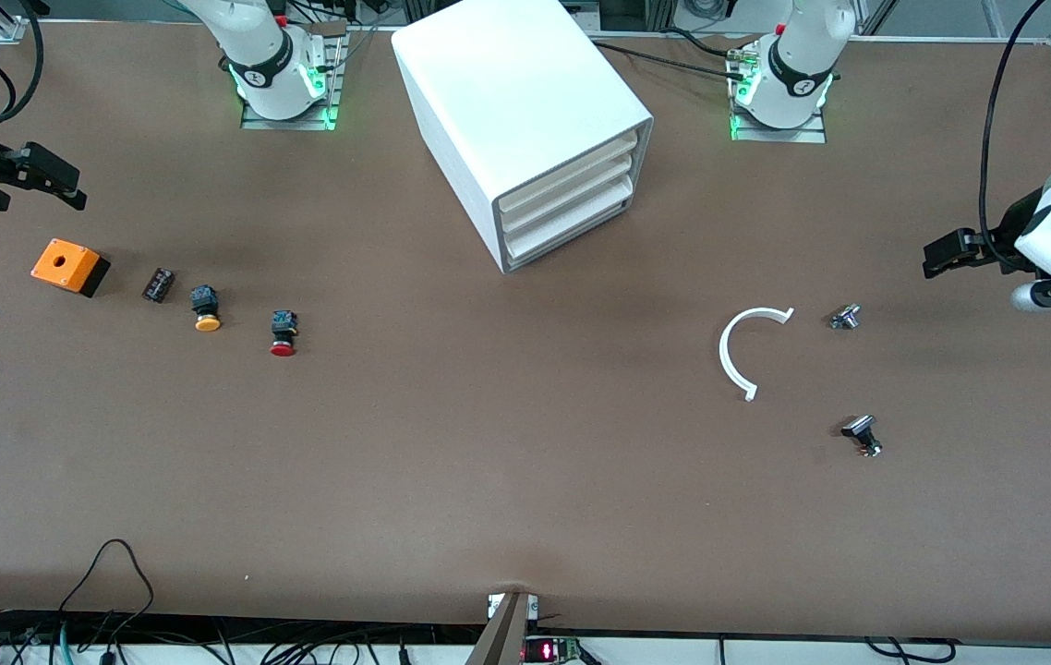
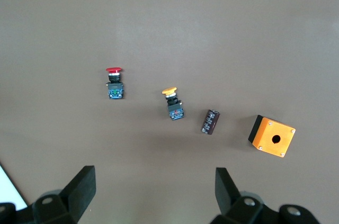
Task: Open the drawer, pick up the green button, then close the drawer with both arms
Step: 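Move the left gripper toward the white drawer cabinet's handle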
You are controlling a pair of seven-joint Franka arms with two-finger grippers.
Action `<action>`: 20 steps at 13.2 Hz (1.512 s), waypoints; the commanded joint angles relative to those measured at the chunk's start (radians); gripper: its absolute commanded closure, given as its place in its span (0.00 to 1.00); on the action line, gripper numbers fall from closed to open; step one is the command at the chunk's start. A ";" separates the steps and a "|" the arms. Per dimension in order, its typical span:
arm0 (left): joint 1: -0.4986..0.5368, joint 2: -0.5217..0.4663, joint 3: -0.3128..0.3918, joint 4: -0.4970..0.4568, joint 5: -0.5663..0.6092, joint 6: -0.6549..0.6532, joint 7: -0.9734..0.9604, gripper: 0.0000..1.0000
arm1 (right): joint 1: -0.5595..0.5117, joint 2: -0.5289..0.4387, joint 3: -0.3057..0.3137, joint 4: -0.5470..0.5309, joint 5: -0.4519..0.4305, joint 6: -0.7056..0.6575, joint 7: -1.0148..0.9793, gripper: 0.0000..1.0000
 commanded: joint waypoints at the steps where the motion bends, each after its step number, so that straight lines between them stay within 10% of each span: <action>1: 0.006 0.000 -0.009 0.006 0.005 0.021 0.004 0.00 | -0.002 -0.006 0.002 0.008 -0.002 -0.018 0.045 0.00; 20: -0.008 0.097 -0.010 0.044 -0.043 0.013 -0.026 0.00 | 0.001 0.034 0.010 0.069 0.003 -0.070 0.081 0.00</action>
